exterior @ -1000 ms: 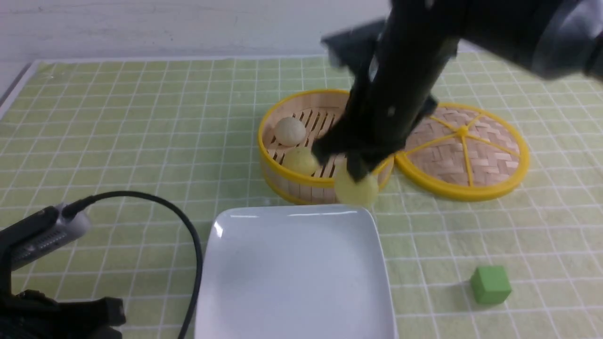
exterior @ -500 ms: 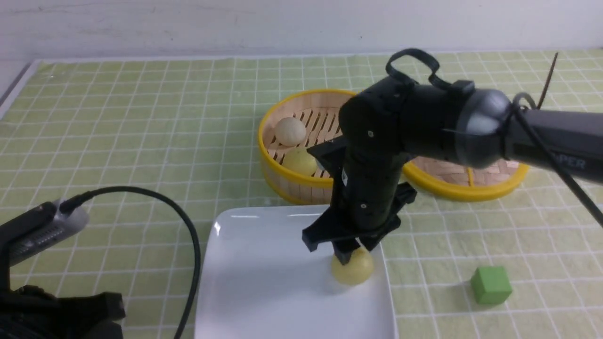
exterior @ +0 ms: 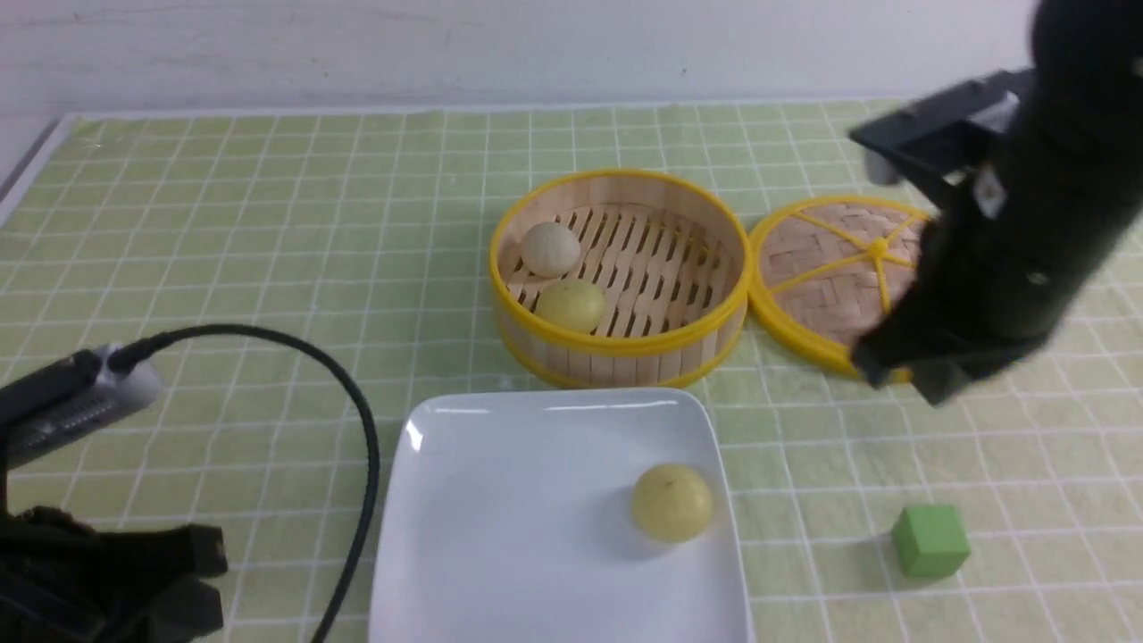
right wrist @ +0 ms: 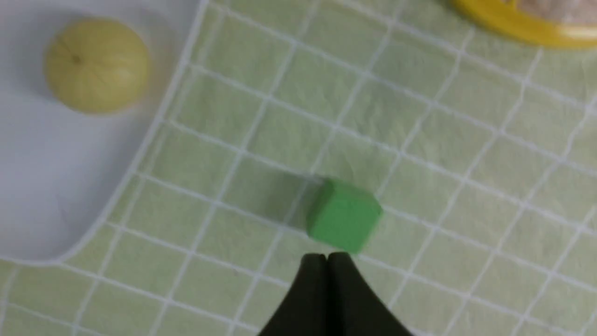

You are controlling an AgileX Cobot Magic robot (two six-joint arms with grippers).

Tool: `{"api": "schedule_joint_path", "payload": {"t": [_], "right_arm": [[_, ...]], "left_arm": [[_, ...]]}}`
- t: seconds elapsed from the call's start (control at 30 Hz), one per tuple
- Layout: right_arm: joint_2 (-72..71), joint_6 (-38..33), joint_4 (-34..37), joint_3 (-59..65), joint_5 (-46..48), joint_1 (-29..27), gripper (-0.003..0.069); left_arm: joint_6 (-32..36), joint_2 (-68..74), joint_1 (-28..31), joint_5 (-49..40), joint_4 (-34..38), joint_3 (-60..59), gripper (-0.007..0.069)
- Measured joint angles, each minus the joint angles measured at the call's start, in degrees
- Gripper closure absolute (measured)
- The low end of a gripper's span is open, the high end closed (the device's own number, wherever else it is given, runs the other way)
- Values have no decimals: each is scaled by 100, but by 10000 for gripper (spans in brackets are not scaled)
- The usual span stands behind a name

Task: Put the steamed buns into the plate on the green tablecloth.
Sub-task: 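Reach into the bamboo steamer and grasp a bun with the left gripper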

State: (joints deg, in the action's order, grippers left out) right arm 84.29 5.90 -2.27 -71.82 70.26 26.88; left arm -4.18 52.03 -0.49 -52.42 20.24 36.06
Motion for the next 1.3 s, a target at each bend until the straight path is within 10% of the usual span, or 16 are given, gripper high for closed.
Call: {"api": "schedule_joint_path", "payload": {"t": [0.3,0.5,0.93,1.3], "right_arm": [[-1108,-12,159,1975,-554,-533,673],[-1310,-18,438,2192,-754,-533,670],[-1310,-22,561,2192,-962,-533,665],[-1310,-28,581,2192,-1001,-533,659]], "left_arm": [[652,1568,-139,-546,520,1621,613],[744,3121,-1201,-525,759,2669,613],[-42,6079,-2569,-582,-625,6627,270],[-51,7610,-2770,-718,-1701,8128,246]]}}
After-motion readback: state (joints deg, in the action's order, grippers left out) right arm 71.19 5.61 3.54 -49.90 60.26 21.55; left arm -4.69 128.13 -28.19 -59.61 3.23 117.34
